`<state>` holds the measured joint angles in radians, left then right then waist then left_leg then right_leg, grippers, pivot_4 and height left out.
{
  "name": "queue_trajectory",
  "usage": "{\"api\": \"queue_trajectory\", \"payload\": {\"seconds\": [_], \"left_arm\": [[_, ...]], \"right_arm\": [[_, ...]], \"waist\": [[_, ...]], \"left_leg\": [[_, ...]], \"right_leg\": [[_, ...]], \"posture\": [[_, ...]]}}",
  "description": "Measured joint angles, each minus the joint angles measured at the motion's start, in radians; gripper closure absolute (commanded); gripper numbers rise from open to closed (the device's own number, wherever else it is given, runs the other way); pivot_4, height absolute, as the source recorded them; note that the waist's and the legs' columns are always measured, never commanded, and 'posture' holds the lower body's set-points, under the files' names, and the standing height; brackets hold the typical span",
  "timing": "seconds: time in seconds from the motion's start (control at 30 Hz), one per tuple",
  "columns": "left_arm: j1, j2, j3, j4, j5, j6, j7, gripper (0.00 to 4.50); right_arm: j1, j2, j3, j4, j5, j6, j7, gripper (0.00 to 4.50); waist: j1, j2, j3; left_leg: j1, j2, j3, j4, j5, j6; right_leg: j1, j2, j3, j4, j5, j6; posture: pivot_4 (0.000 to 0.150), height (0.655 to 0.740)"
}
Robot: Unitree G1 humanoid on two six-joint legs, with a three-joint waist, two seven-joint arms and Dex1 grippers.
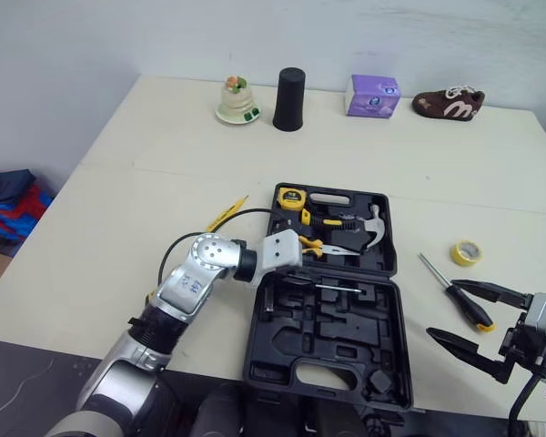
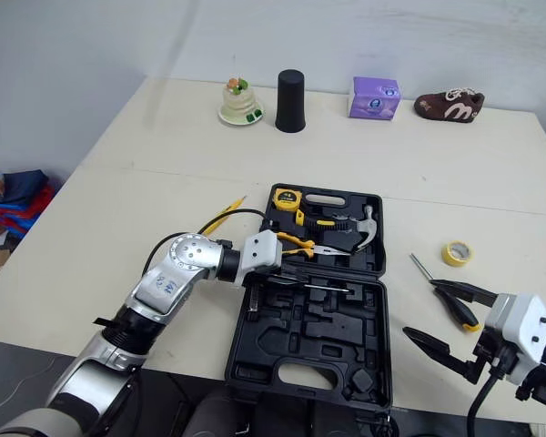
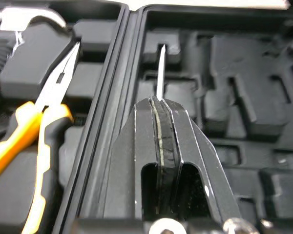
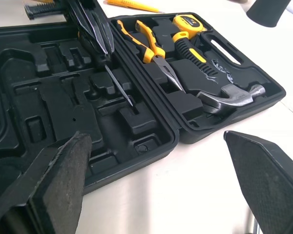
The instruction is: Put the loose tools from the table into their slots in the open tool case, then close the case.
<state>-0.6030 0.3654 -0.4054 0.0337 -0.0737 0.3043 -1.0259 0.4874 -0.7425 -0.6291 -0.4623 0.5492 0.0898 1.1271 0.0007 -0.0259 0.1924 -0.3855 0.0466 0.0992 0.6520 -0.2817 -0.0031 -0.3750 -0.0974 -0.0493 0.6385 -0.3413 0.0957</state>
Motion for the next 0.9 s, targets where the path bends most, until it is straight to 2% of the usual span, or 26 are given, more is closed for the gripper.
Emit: {"api": "queue_trajectory", "payload": {"seconds": [0.27, 0.4, 0.57, 0.7, 0.83, 0.9], "left_arm": [[0.007, 0.017, -0.033, 0.003, 0.018, -0.008, 0.009, 4.46], [-0.002, 0.006, -0.054, 0.013, 0.033, 0.044, 0.039, 4.46], [-0.018, 0.010, -0.088, 0.017, 0.057, 0.063, 0.047, 4.46], [0.000, 0.016, -0.059, 0.019, 0.046, -0.030, 0.049, 4.46], [-0.015, 0.023, 0.063, 0.043, -0.033, -0.158, 0.020, 4.46], [-0.043, 0.041, 0.138, 0.043, -0.085, -0.185, 0.004, 3.84]], "right_arm": [[0.000, 0.000, 0.000, 0.000, 0.000, -0.001, -0.008, 0.00], [0.001, 0.006, 0.000, 0.000, -0.001, -0.003, -0.015, 0.00], [0.012, 0.008, 0.000, 0.005, 0.009, 0.021, -0.020, 0.00], [0.006, 0.011, -0.012, 0.039, 0.006, 0.044, -0.067, 0.00], [-0.027, 0.008, -0.045, 0.089, 0.002, 0.042, -0.086, 0.00], [-0.045, 0.008, -0.087, 0.113, 0.002, 0.032, -0.102, 0.00]], "waist": [[-0.001, 0.003, -0.006], [0.000, 0.005, -0.011], [0.000, 0.008, -0.031], [-0.002, 0.011, -0.033], [0.000, 0.014, -0.026], [0.001, 0.016, -0.025]], "left_leg": [[0.003, 0.000, 0.000, -0.001, -0.001, 0.001], [0.018, 0.002, -0.001, -0.004, -0.007, 0.005], [0.019, 0.003, -0.002, -0.005, -0.009, 0.006], [0.017, 0.003, -0.002, -0.005, -0.009, 0.007], [0.012, 0.002, -0.002, -0.005, -0.009, 0.007], [0.011, 0.002, -0.002, -0.005, -0.009, 0.007]], "right_leg": [[0.003, 0.000, 0.000, -0.001, 0.000, 0.000], [0.019, -0.002, 0.000, -0.007, 0.000, -0.001], [0.024, -0.005, -0.001, -0.012, 0.001, -0.002], [0.020, -0.007, -0.001, -0.012, 0.001, -0.004], [0.015, -0.007, -0.002, -0.012, 0.002, -0.004], [0.014, -0.007, -0.003, -0.012, 0.002, -0.004]], "posture": [[0.150, 0.7400], [0.150, 0.7400], [0.150, 0.7400], [0.150, 0.7400], [0.150, 0.7400], [0.150, 0.7400]]}}
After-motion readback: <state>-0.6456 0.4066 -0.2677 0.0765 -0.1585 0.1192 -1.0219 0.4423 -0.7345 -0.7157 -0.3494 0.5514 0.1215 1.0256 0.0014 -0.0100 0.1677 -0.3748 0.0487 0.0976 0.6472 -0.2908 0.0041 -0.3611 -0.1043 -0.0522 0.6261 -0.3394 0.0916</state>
